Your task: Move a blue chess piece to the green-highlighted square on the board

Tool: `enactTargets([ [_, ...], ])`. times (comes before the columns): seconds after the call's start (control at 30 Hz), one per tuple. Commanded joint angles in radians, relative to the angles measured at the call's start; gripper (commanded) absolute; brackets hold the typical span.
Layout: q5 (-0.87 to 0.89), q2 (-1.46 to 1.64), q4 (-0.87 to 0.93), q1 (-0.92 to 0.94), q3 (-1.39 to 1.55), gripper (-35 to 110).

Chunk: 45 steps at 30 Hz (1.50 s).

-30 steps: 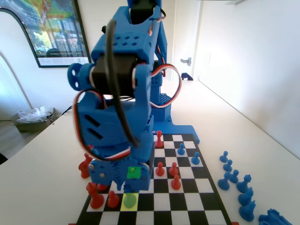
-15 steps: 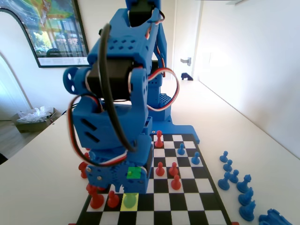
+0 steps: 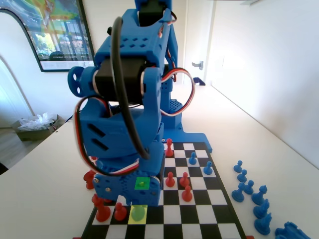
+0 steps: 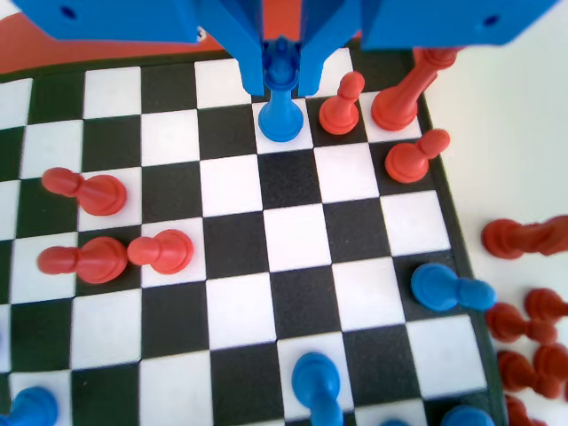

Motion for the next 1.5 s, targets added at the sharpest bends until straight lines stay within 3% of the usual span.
enactTargets([
  [0.0, -0.014, 0.035, 0.014, 0.014, -0.041, 1],
  [0.33, -0.017, 0.160, 0.084, -0.008, 0.028, 1],
  [0.83, -0.069, 0.391, -0.044, -0.018, 0.405, 1],
  [1.47, -0.101, 0.405, -0.107, 0.049, 0.480, 1],
])
